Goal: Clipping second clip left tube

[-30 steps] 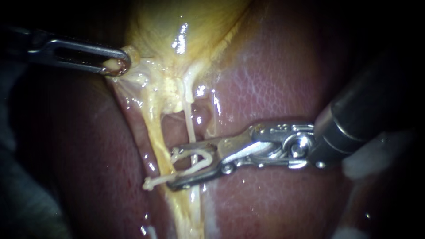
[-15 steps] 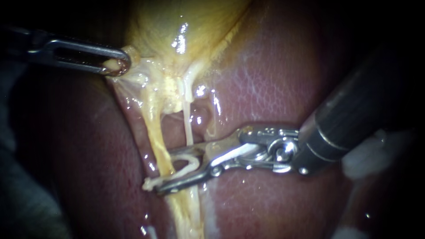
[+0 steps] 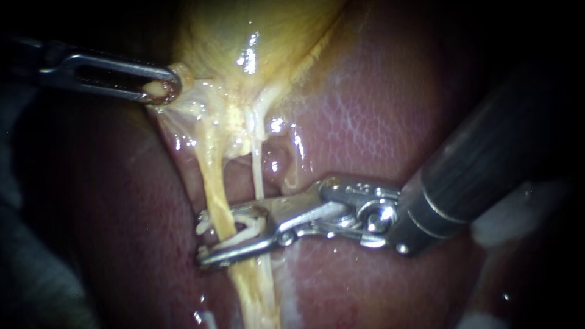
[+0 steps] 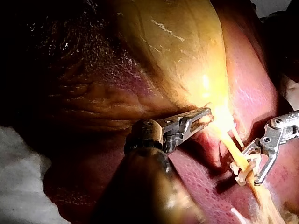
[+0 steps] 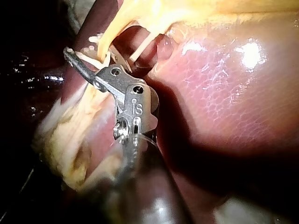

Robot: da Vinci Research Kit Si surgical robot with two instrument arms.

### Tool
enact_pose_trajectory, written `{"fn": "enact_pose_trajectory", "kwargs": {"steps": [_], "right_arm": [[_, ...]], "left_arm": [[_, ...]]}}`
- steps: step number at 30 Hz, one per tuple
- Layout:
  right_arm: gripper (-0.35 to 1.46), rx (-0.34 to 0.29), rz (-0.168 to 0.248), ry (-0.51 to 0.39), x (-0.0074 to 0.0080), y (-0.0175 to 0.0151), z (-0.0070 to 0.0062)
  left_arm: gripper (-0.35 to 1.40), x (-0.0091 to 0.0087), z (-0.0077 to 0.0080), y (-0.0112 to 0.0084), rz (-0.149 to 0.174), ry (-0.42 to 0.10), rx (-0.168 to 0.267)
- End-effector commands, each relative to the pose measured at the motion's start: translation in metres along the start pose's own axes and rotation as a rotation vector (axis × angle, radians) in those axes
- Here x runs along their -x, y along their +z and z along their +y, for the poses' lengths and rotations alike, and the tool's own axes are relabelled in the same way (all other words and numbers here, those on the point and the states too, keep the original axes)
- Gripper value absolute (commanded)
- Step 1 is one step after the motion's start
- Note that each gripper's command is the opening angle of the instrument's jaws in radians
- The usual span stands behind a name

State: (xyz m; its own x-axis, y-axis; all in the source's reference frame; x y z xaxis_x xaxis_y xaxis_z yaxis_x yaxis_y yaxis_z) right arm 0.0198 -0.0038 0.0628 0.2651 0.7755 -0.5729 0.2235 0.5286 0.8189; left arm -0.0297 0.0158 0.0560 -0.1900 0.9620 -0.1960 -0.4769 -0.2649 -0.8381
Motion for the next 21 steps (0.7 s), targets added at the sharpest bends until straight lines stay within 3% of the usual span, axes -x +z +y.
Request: {"fn": "enact_pose_trajectory", "kwargs": {"steps": [1,6,12,21], "right_arm": [[0.45,-0.009,0.003,0.005,-0.0003,0.0,-0.0003],[0.42,-0.039,0.014,0.032,-0.0016,0.0001,-0.0019],[0.27,-0.049,0.024,0.092,-0.002,0.0002,-0.0029],[-0.09,-0.048,0.025,0.122,-0.0019,0.0,-0.003]], "left_arm": [[-0.35,0.0,0.0,0.0,0.0,0.0,0.0],[-0.35,0.0,0.0,0.0,0.0,0.0,0.0],[-0.35,0.0,0.0,0.0,0.0,0.0,0.0],[-0.35,0.0,0.0,0.0,0.0,0.0,0.0]]}}
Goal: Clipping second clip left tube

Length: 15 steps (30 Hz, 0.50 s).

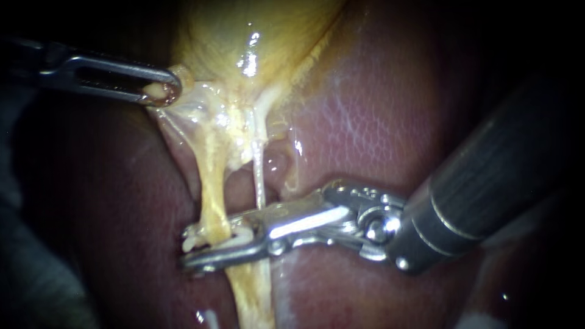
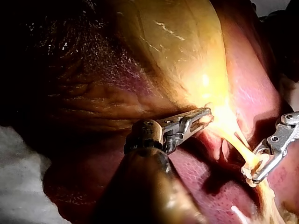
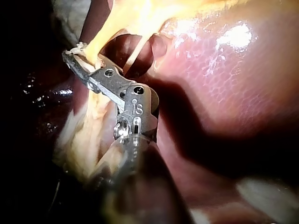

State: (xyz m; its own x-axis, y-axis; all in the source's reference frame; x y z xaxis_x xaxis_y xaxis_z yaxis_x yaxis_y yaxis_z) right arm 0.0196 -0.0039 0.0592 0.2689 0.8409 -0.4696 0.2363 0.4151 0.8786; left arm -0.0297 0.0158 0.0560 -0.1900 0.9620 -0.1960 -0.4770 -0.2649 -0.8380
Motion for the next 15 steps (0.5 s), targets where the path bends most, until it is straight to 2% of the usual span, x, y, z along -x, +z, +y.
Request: {"fn": "enact_pose_trajectory", "kwargs": {"steps": [1,3,5,15], "right_arm": [[-0.13,0.0,-0.001,0.008,0.0001,-0.0001,0.0],[-0.2,-0.001,-0.001,0.014,0.0001,-0.0001,0.0],[-0.34,-0.001,-0.001,0.025,0.0002,-0.0002,0.0],[-0.35,0.012,0.005,0.027,0.0008,-0.0007,0.0004]], "left_arm": [[-0.35,0.0,0.0,0.0,0.0,0.0,0.0],[-0.35,0.0,0.0,0.0,0.0,0.0,0.0],[-0.35,0.0,0.0,0.0,0.0,0.0,0.0],[-0.35,0.0,0.0,0.0,0.0,0.0,0.0]]}}
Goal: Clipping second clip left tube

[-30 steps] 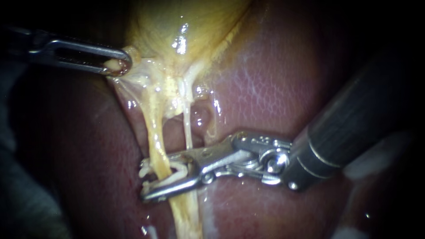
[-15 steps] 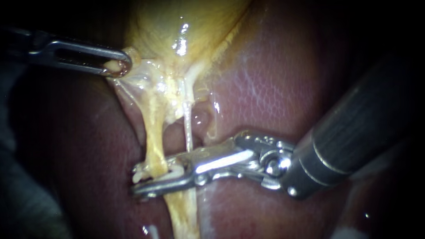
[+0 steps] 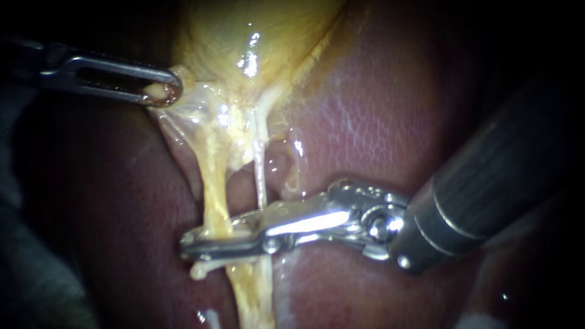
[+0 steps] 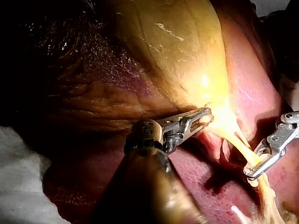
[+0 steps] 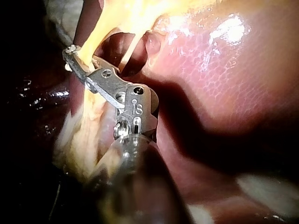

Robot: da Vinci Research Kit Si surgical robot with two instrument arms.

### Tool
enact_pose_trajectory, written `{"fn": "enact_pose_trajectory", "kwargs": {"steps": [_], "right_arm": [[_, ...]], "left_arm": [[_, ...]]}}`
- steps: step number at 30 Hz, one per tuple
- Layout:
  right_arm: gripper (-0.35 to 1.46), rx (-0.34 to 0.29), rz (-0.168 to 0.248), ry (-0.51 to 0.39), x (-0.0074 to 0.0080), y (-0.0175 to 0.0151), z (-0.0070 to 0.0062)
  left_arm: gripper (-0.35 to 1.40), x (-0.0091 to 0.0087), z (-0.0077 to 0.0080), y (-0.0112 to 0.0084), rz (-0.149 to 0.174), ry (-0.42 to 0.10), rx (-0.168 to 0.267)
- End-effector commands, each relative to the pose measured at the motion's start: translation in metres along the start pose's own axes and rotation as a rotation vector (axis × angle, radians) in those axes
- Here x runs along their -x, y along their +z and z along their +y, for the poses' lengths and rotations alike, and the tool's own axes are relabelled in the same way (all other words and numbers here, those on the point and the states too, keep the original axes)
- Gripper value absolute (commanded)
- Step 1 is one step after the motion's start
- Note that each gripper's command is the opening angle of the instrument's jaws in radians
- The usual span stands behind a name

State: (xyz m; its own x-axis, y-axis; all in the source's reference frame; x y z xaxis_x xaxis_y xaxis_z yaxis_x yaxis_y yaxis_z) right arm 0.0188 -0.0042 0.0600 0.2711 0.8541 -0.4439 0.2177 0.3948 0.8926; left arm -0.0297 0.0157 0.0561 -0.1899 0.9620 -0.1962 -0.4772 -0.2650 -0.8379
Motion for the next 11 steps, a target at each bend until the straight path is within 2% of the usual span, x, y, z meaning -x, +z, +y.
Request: {"fn": "enact_pose_trajectory", "kwargs": {"steps": [1,11], "right_arm": [[-0.35,0.0,0.0,-0.001,0.0,0.0,0.0001],[-0.35,0.0,-0.001,-0.003,0.0003,0.0,0.0001]], "left_arm": [[-0.35,0.0,0.0,0.0,0.0,0.0,0.0],[-0.35,0.0,0.0,0.0001,0.0,0.0,0.0]]}}
